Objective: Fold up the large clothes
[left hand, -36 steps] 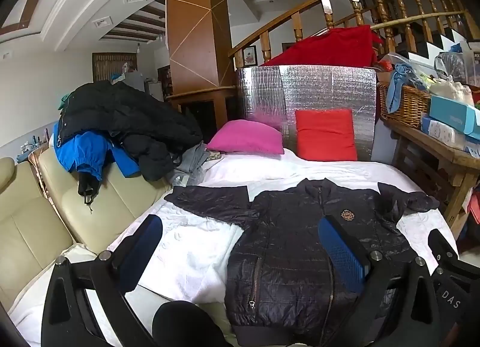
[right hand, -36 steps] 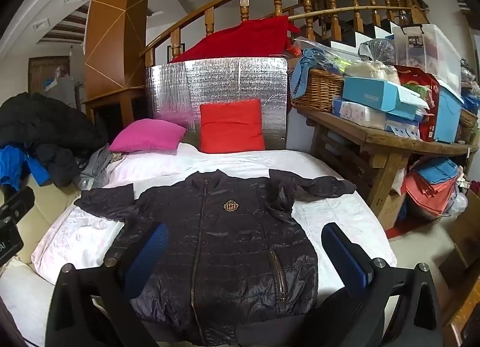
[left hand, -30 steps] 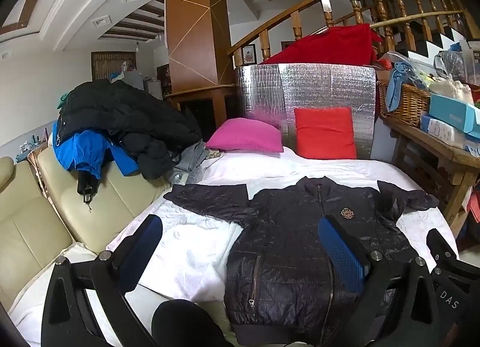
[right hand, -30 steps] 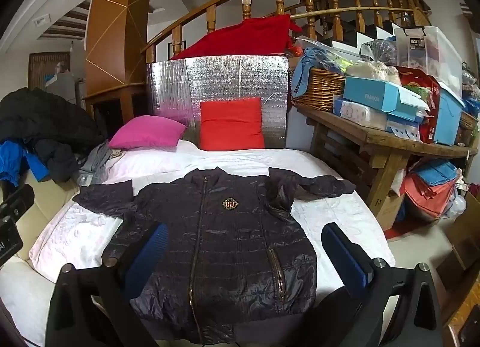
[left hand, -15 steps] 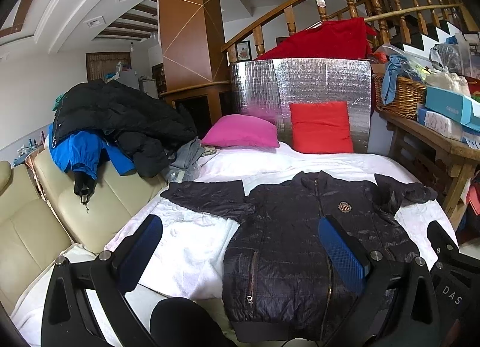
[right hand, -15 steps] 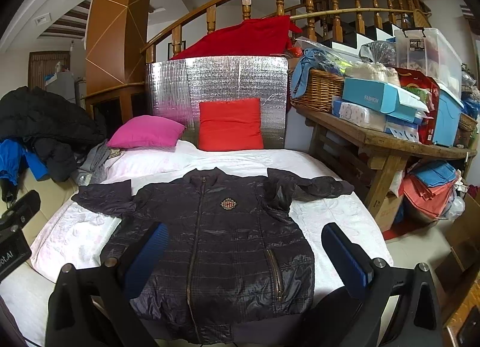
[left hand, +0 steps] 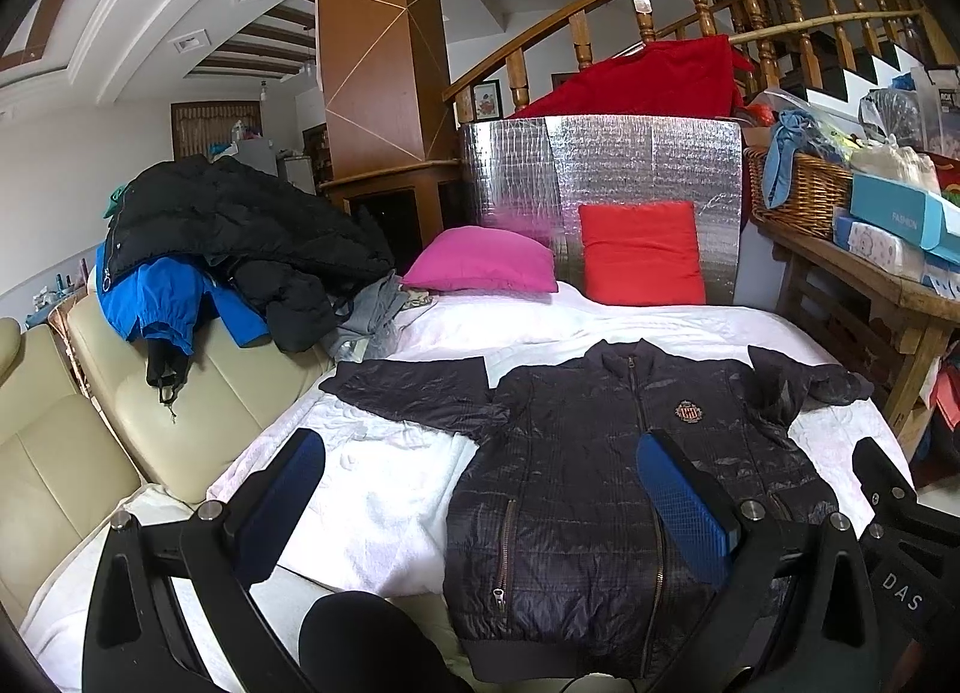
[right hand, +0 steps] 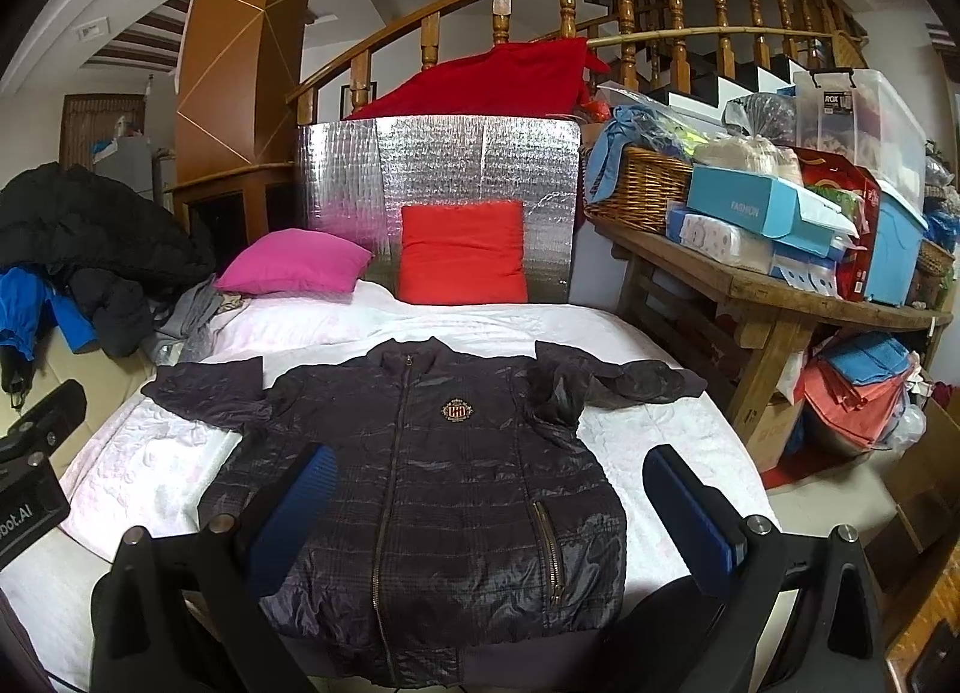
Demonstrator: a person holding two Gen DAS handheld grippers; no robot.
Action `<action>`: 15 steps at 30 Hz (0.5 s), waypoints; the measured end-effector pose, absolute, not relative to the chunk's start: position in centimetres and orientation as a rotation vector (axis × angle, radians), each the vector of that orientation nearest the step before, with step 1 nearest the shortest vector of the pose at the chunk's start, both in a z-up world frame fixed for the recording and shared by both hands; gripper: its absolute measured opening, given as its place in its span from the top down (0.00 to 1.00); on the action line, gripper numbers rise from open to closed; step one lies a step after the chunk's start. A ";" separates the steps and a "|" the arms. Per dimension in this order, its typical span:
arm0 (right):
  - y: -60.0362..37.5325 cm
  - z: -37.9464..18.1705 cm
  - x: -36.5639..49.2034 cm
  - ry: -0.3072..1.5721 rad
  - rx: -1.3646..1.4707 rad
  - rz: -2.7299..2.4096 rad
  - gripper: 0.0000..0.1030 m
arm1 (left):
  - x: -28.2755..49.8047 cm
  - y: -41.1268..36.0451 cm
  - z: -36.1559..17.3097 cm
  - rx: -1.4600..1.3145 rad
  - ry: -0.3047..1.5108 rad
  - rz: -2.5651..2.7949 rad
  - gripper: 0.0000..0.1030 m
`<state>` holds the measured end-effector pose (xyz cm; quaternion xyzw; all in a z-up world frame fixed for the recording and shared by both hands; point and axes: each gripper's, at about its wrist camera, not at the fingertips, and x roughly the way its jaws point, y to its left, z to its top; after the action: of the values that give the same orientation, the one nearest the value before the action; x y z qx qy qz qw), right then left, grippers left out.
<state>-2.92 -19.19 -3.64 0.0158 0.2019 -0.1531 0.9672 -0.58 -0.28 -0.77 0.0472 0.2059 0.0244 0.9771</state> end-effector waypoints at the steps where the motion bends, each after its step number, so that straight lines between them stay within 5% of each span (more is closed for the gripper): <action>1: -19.1 -3.7 -2.9 0.395 0.019 -0.313 0.00 | -0.6 -0.3 -0.8 0.095 0.415 0.049 0.00; 15: -19.2 -4.0 -2.8 0.403 0.033 -0.312 0.00 | 0.0 -0.1 -1.1 0.097 0.433 0.041 0.00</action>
<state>-2.80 -19.21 -3.96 0.0164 0.1994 -0.1542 0.9676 -0.02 -0.15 -1.15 0.0480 0.2149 0.0204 0.9752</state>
